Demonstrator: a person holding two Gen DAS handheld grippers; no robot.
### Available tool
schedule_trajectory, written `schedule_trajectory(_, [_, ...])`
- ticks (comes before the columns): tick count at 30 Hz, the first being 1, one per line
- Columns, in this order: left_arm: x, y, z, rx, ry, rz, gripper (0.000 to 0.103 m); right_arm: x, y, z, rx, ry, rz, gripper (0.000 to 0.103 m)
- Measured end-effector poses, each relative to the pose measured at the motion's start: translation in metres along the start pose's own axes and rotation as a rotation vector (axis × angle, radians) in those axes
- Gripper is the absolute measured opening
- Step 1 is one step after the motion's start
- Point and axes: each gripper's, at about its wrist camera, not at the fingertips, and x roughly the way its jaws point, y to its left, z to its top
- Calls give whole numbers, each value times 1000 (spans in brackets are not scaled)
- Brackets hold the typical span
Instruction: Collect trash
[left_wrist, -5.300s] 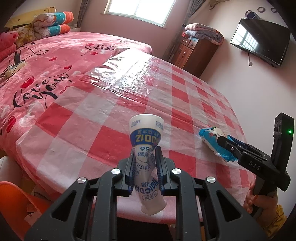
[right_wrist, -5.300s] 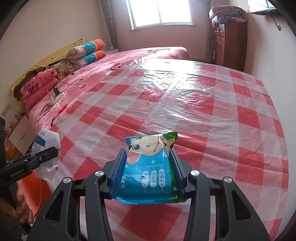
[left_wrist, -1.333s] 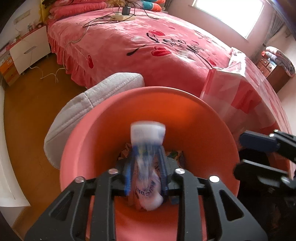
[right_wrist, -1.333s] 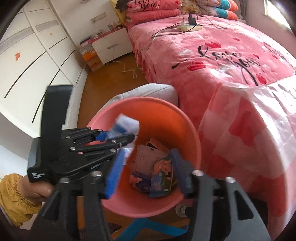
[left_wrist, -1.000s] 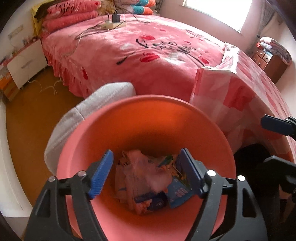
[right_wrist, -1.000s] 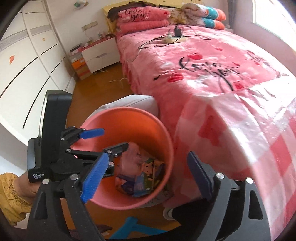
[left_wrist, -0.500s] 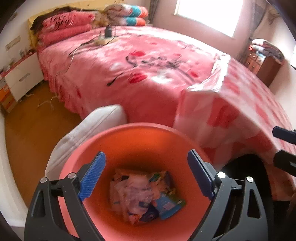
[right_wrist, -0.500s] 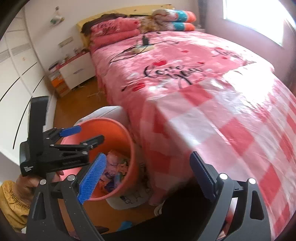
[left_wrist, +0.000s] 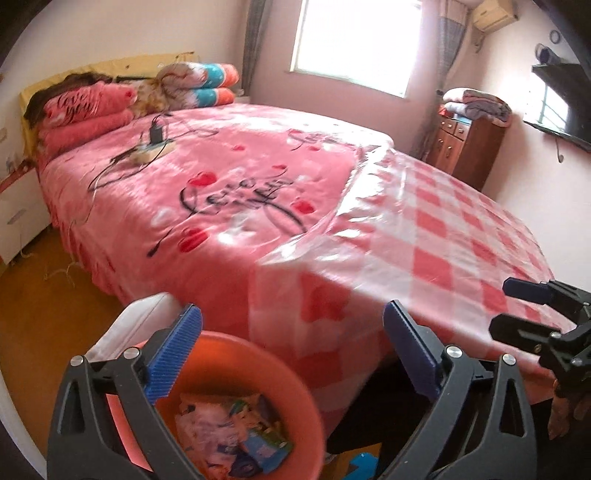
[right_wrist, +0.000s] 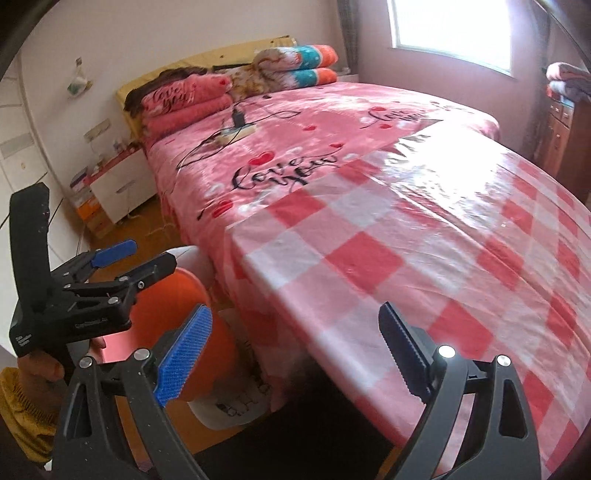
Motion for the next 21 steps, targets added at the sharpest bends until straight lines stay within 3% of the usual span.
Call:
schedule_trajectory(8, [-8, -43, 17, 44, -42, -72, 99, -25, -35, -6, 82, -53, -47, 91])
schedule_trajectory(15, [-18, -80, 29, 83, -125, -141, 99, -50, -71, -12, 159, -107, -100, 91])
schedule_trajectory(21, [-18, -112, 35, 134, -137, -167, 99, -69, -97, -22, 218, -144, -144, 91])
